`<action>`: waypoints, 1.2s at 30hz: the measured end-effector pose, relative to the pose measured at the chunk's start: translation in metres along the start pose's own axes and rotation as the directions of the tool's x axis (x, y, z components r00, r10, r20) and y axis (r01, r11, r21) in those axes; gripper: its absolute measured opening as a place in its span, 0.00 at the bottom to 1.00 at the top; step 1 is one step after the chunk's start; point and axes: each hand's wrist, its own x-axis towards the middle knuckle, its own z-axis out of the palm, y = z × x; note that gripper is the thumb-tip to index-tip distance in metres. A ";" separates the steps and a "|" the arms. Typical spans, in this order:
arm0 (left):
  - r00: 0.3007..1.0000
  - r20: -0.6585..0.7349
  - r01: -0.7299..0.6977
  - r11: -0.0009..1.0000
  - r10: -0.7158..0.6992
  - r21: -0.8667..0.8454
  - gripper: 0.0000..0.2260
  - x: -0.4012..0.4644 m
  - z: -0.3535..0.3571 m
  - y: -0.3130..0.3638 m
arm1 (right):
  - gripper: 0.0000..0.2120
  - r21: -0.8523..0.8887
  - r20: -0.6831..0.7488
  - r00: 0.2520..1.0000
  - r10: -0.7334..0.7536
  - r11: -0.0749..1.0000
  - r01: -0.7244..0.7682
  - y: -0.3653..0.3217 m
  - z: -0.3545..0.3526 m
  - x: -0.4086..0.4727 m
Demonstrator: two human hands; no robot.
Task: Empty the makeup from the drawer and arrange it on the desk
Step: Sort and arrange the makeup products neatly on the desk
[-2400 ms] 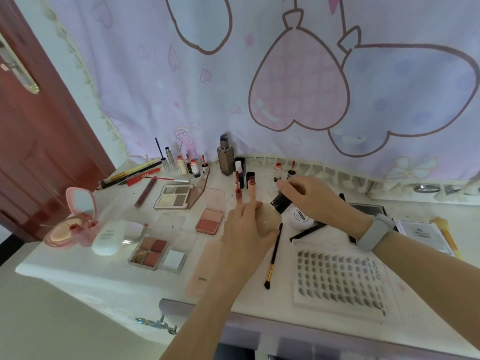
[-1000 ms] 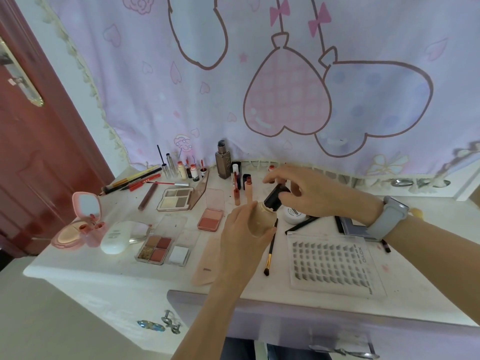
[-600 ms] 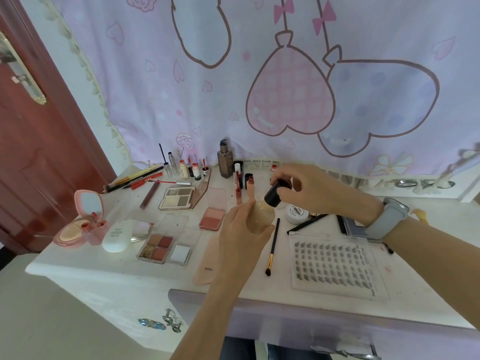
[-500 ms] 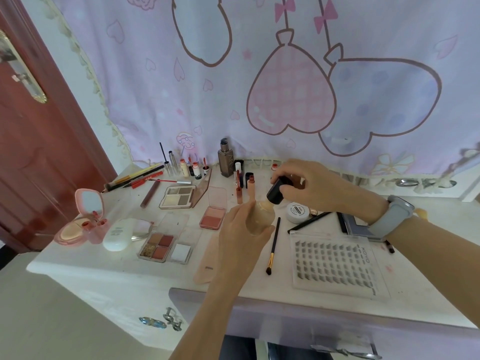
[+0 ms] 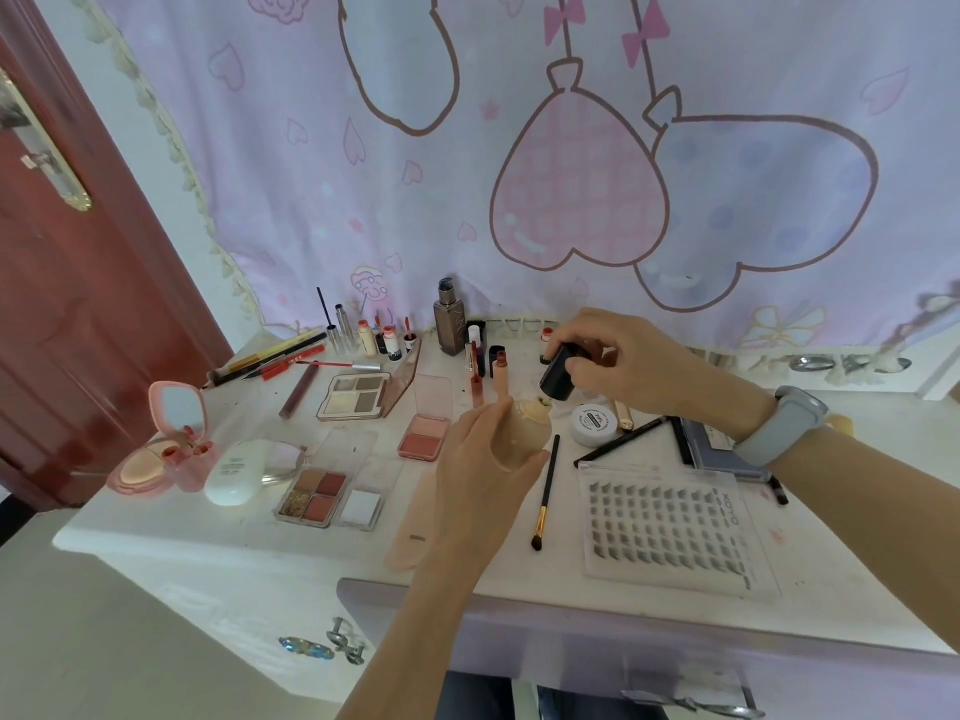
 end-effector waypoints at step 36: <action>1.000 -0.009 0.015 0.996 -0.014 0.087 0.27 0.002 -0.002 -0.009 | 0.15 0.249 -0.044 0.998 0.039 0.968 -0.027 -0.006 -0.010 0.002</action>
